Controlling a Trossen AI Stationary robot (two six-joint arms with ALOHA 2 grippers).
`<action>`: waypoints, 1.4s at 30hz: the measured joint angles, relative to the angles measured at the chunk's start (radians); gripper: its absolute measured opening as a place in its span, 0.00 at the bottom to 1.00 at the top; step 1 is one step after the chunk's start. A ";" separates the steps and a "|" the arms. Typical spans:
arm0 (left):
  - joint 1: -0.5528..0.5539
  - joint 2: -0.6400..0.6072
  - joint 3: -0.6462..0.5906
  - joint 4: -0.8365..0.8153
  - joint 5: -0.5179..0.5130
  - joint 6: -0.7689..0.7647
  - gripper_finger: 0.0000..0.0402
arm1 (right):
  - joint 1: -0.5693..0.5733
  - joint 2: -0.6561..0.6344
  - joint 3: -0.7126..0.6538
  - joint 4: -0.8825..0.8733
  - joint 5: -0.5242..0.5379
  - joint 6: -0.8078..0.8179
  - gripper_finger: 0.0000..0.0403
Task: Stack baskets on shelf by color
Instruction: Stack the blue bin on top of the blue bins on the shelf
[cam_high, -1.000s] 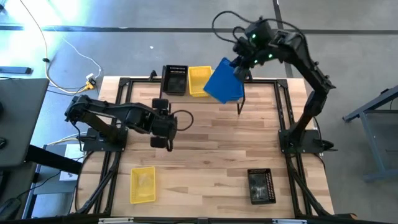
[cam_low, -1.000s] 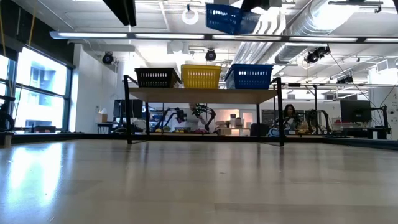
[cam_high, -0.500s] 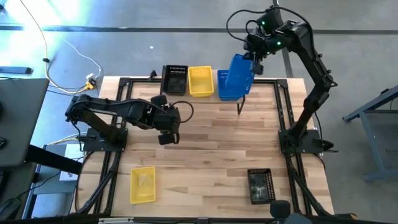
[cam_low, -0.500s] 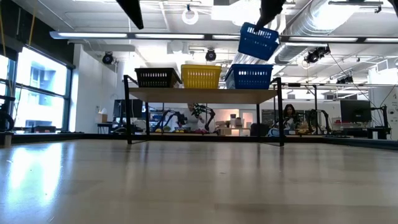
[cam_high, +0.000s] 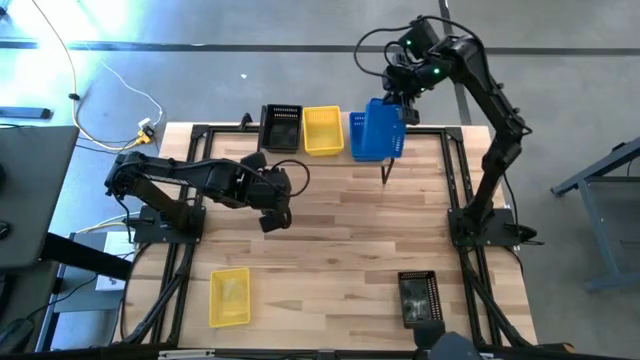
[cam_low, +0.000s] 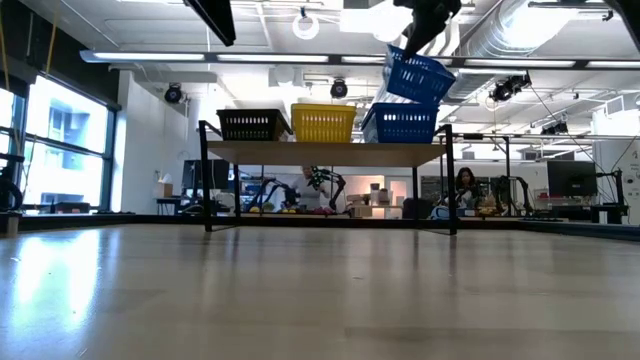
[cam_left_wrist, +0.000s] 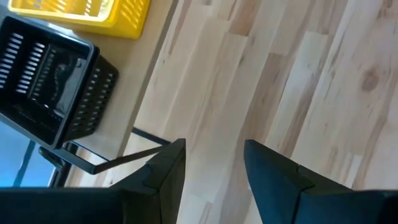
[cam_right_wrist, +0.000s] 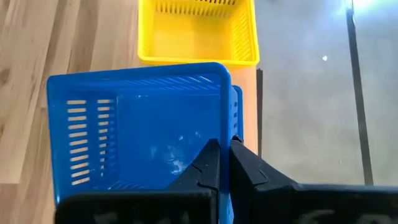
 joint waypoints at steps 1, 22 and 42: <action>0.000 0.000 0.000 -0.001 -0.006 0.000 0.38 | 0.004 0.003 0.000 0.001 0.000 0.000 0.00; 0.086 0.000 0.000 -0.003 -0.015 0.026 0.38 | 0.036 0.047 0.000 0.007 0.065 0.000 0.00; 0.105 0.001 0.000 -0.003 0.009 0.087 0.38 | 0.083 0.049 -0.001 0.053 0.167 0.011 0.00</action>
